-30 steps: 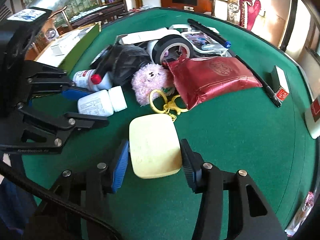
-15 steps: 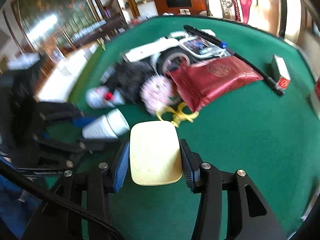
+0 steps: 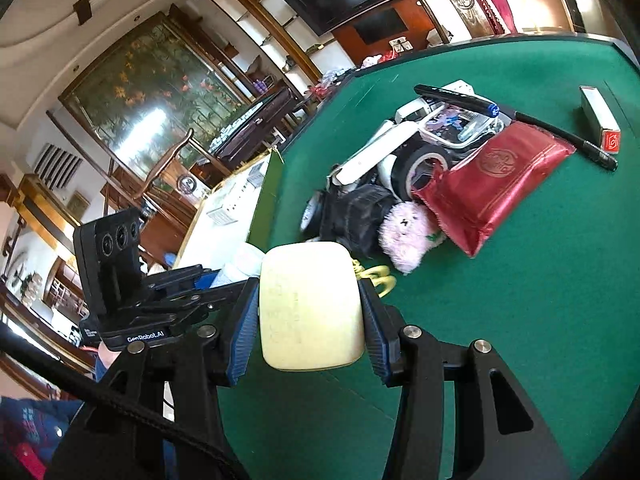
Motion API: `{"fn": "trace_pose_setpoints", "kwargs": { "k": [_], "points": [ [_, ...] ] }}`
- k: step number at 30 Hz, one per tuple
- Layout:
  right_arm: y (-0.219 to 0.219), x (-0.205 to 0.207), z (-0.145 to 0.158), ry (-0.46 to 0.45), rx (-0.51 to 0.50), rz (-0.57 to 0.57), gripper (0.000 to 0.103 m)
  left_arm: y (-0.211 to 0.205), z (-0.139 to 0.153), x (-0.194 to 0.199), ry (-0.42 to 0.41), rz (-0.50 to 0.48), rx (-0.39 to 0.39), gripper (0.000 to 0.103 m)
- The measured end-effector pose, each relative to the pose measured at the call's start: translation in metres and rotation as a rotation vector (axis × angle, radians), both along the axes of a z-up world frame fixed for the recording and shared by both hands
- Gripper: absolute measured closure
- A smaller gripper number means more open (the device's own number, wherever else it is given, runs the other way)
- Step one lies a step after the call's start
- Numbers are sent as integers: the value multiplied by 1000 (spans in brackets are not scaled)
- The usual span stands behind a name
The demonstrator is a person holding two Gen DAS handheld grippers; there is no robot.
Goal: Organize objects
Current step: 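Grasp the white pill bottle with the left tool while the right tool grasps the cream case, then carry the bottle and cream case to the tray and release them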
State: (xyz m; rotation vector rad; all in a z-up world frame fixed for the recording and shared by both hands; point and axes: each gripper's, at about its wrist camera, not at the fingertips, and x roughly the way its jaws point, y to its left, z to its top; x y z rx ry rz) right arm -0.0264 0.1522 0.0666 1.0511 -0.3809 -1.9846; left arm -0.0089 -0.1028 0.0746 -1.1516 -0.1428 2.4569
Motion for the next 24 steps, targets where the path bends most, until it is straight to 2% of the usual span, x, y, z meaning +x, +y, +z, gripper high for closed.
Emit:
{"fn": "trace_pose_setpoints", "kwargs": {
  "k": [6, 11, 17, 24],
  "points": [
    [-36, 8, 15, 7, -31, 24, 57, -46, 14, 17, 45, 82, 27, 74],
    [-88, 7, 36, 18, -18, 82, 57, -103, 25, 27, 76, 191, 44, 74],
    [-159, -6, 49, 10, 13, 156, 56, -172, 32, 20, 77, 327, -27, 74],
    [-246, -31, 49, 4, 74, 225, 56, -238, 17, -18, 21, 429, -83, 74]
  ]
}}
